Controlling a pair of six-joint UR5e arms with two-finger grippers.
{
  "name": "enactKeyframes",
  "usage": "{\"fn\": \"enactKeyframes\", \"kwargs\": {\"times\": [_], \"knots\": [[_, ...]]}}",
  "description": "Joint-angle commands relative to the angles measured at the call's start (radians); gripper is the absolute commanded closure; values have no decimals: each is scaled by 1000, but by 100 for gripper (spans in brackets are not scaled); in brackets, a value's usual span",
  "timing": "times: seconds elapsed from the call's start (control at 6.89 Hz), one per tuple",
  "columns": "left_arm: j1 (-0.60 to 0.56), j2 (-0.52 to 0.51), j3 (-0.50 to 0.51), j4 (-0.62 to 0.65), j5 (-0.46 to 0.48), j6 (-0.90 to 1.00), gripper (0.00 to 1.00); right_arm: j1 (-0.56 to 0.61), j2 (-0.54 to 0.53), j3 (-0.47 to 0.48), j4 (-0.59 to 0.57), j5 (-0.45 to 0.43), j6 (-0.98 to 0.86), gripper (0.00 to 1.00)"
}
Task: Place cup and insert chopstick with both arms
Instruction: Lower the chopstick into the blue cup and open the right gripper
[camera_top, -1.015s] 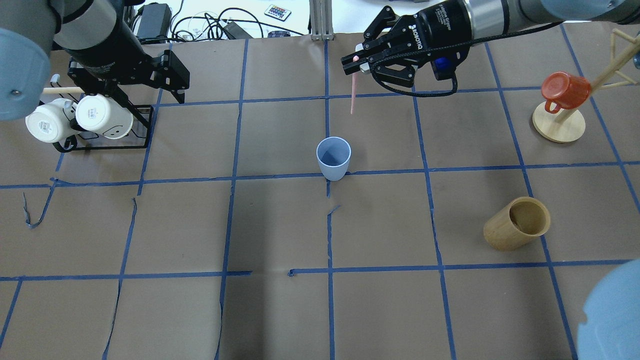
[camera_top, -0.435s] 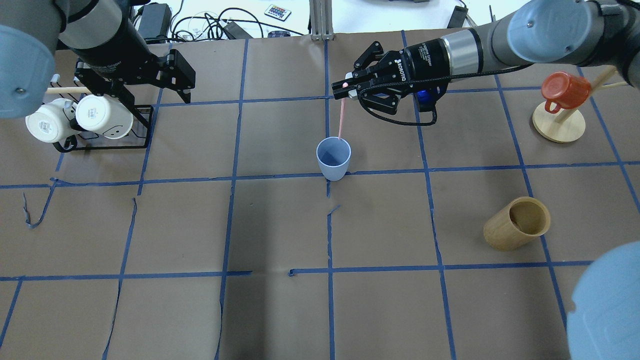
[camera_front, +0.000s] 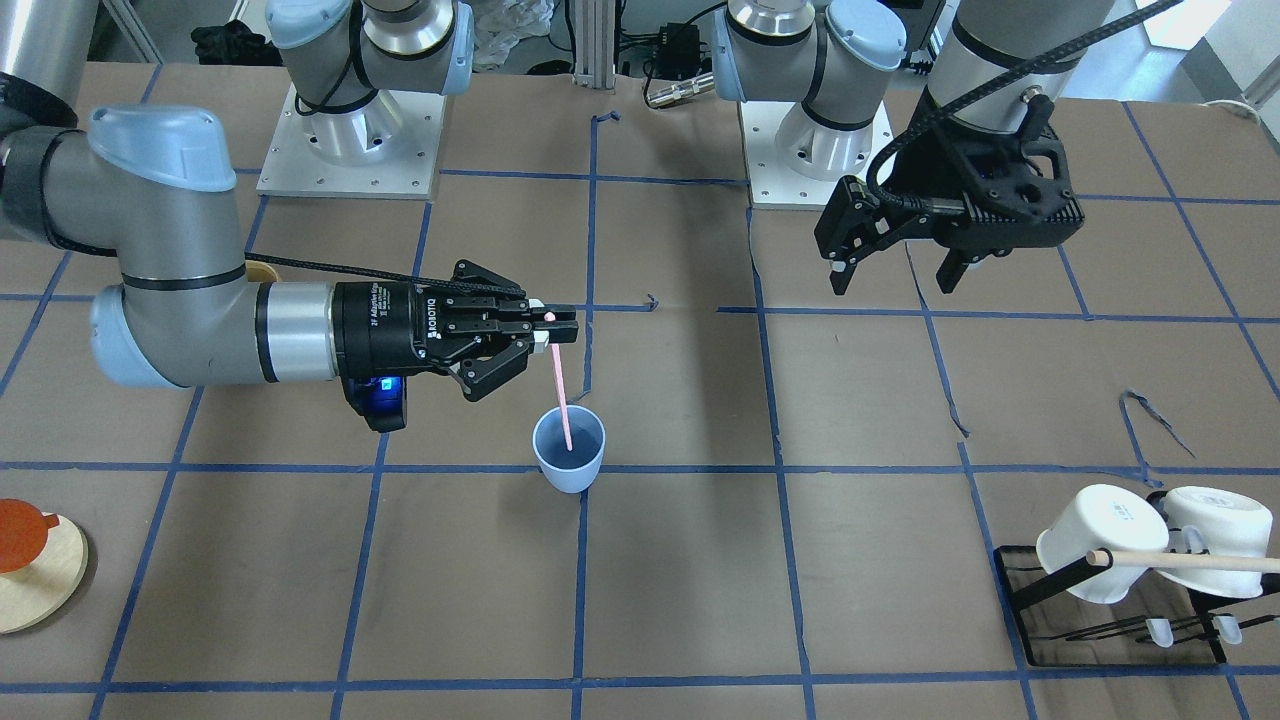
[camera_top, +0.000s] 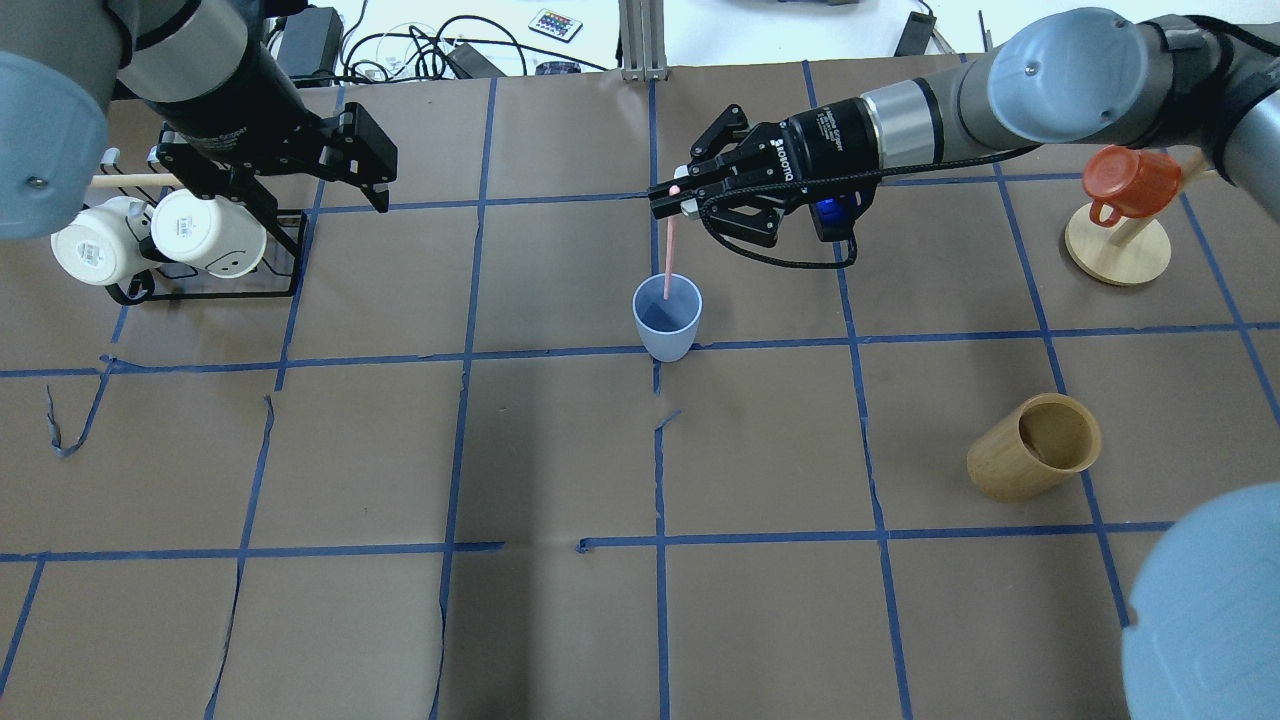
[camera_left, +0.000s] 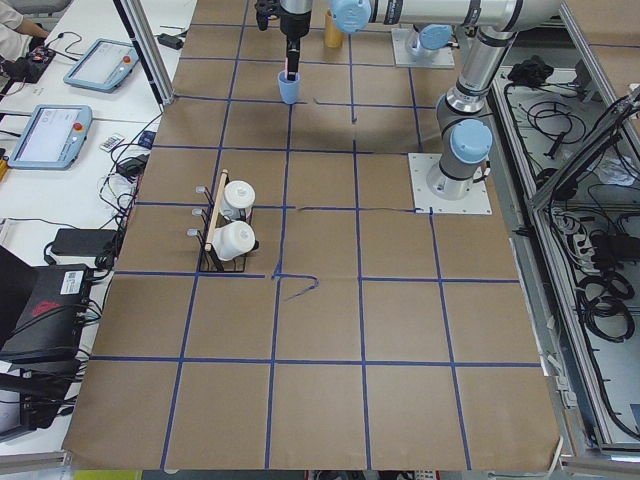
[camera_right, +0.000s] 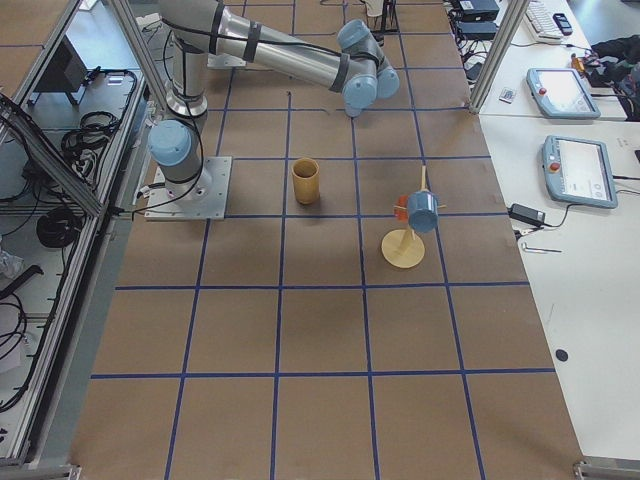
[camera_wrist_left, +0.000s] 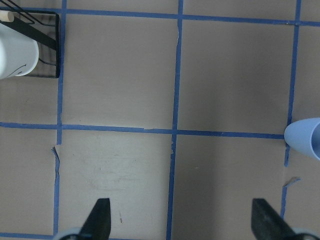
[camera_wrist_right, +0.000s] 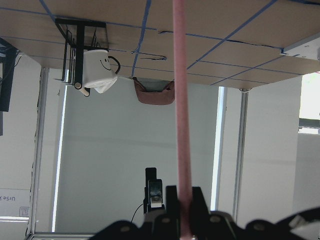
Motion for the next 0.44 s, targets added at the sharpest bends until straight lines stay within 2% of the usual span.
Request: {"fn": "enactKeyframes", "kwargs": {"times": [0.0,0.29], "knots": [[-13,-2,5,1,2,0,0,0,-6,4,5,0,25,0],[-20,-4,5,1,2,0,0,0,-52,-19,-28,-16,112,1]]}}
